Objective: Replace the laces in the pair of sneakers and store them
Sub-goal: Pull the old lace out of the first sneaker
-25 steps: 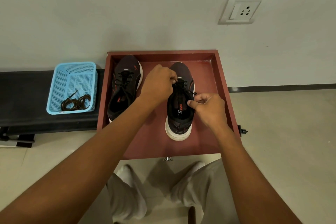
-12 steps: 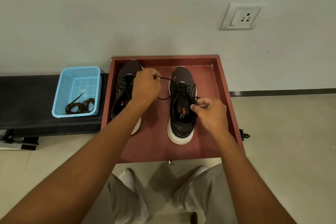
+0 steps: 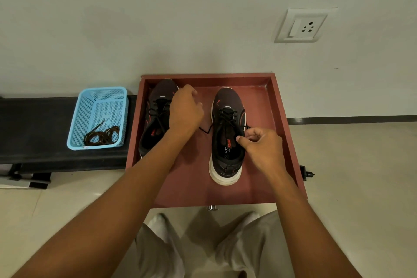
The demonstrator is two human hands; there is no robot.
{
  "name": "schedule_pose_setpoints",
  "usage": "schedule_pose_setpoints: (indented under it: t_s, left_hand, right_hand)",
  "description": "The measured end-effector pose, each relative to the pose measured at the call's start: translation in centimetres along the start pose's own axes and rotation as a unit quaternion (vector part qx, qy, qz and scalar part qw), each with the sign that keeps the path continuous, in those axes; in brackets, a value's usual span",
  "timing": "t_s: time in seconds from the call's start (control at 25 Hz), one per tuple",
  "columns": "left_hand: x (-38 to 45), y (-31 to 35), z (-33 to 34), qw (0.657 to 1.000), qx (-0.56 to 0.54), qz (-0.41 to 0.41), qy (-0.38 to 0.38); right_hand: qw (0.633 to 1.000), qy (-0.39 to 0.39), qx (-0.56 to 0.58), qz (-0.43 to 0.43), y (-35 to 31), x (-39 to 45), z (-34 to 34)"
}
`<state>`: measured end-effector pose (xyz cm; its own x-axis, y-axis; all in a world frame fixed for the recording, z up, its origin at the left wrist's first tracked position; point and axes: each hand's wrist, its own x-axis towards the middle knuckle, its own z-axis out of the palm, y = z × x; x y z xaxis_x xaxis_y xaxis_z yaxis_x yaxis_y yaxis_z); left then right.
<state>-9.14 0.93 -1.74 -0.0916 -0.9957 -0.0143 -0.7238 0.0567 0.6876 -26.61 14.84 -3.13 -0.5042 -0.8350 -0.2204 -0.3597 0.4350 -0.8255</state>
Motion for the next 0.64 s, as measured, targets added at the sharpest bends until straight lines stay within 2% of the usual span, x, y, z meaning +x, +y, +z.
schedule_pose_setpoints:
  t_s: [0.12,0.24,0.44,0.64]
  left_hand:
    - [-4.1,0.6,0.0,0.997,-0.058,-0.033,-0.038]
    - [-6.6,0.8,0.8,0.995,-0.015,-0.053,-0.087]
    - [-7.0,1.1,1.7,0.997,0.020,-0.042,-0.063]
    - [-6.8,-0.6,1.6,0.995,-0.039,-0.076,-0.046]
  right_hand:
    - [1.000,0.001,-0.005,-0.012,-0.1,0.0,0.1]
    - [0.999,0.007,-0.035,-0.028,-0.2,0.1,0.5]
    - [0.994,0.016,-0.097,-0.055,-0.5,0.6,0.9]
    - [0.999,0.022,-0.038,-0.017,0.5,1.4,0.1]
